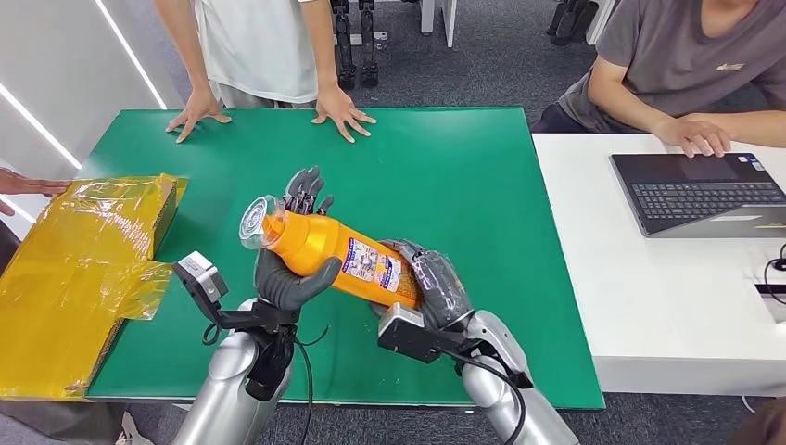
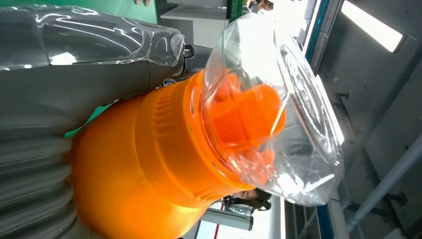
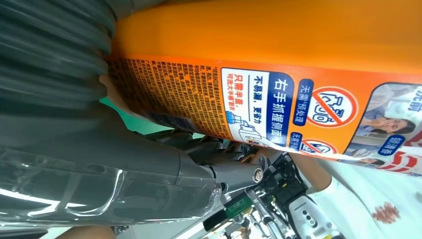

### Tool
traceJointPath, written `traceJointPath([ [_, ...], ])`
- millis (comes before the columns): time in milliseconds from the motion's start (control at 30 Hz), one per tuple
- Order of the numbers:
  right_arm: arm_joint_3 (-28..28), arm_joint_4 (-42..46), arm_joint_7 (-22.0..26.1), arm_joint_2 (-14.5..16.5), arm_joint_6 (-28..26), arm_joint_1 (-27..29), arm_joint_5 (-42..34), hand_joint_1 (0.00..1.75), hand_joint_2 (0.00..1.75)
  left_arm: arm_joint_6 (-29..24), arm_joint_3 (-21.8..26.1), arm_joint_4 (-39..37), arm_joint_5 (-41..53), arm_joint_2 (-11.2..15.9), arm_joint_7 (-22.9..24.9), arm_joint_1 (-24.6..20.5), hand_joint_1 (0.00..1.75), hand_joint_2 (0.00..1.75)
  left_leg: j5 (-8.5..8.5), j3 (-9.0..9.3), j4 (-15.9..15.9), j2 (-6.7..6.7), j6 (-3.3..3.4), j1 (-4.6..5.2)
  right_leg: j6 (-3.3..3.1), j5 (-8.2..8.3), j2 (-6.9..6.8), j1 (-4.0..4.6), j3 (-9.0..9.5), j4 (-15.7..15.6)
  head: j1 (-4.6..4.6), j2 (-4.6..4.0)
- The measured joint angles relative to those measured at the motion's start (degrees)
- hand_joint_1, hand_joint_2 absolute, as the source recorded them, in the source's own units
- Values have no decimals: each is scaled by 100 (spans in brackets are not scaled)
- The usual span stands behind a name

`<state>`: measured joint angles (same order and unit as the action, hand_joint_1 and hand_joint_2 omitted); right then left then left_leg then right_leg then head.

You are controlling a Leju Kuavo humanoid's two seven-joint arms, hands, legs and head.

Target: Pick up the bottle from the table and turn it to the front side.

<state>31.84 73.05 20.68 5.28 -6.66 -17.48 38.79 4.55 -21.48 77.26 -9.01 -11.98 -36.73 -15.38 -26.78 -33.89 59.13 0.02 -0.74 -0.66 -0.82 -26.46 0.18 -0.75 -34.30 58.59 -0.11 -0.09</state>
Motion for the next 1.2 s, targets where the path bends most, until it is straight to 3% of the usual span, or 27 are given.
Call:
traceJointPath([
  [200,35,-108,-2,5,180,-48,208,164,175,-4,59,7,123,0,-22,116,0,175,0,0,-1,0,0,0,0,0,0,0,0,0,0,0],
  [233,39,-122,-5,8,195,-53,240,164,175,-4,69,13,145,0,-26,135,14,175,0,0,-1,0,0,0,0,0,0,0,0,0,0,0],
  [333,51,-154,-21,18,242,-65,329,162,175,9,117,72,232,-4,-28,200,142,175,0,0,-1,0,0,0,0,0,0,0,0,0,0,0],
  [367,54,-162,-27,20,252,-69,352,161,175,15,135,99,259,-7,-28,218,172,175,0,0,-1,0,0,0,0,0,0,0,0,0,0,0],
  [633,54,-178,-46,25,255,-72,452,157,175,67,225,275,382,-21,-28,294,175,175,0,0,-1,0,0,0,0,0,-1,0,0,0,-1,0],
  [867,55,-178,-45,30,256,-65,497,138,175,81,238,366,383,-57,-28,317,175,175,0,0,-1,-1,0,0,0,0,-1,0,0,0,-1,0],
  [933,57,-177,-44,32,257,-59,500,104,175,81,243,388,382,-63,-28,321,175,175,0,0,-1,-1,0,0,0,0,-1,0,0,0,-1,0],
  [1000,61,-176,-45,39,256,-52,502,37,175,81,250,414,385,-76,-28,330,175,175,0,0,-1,0,0,0,0,0,-1,0,0,0,0,0],
  [1067,62,-174,-45,51,256,-46,504,0,175,84,262,439,398,-86,-28,340,175,175,0,0,-1,0,0,0,0,0,-1,0,0,0,0,0],
  [1200,101,-133,-20,96,220,-22,503,0,175,100,311,464,450,-108,7,366,175,175,0,0,-1,0,0,0,0,0,0,0,-1,0,-1,0],
])
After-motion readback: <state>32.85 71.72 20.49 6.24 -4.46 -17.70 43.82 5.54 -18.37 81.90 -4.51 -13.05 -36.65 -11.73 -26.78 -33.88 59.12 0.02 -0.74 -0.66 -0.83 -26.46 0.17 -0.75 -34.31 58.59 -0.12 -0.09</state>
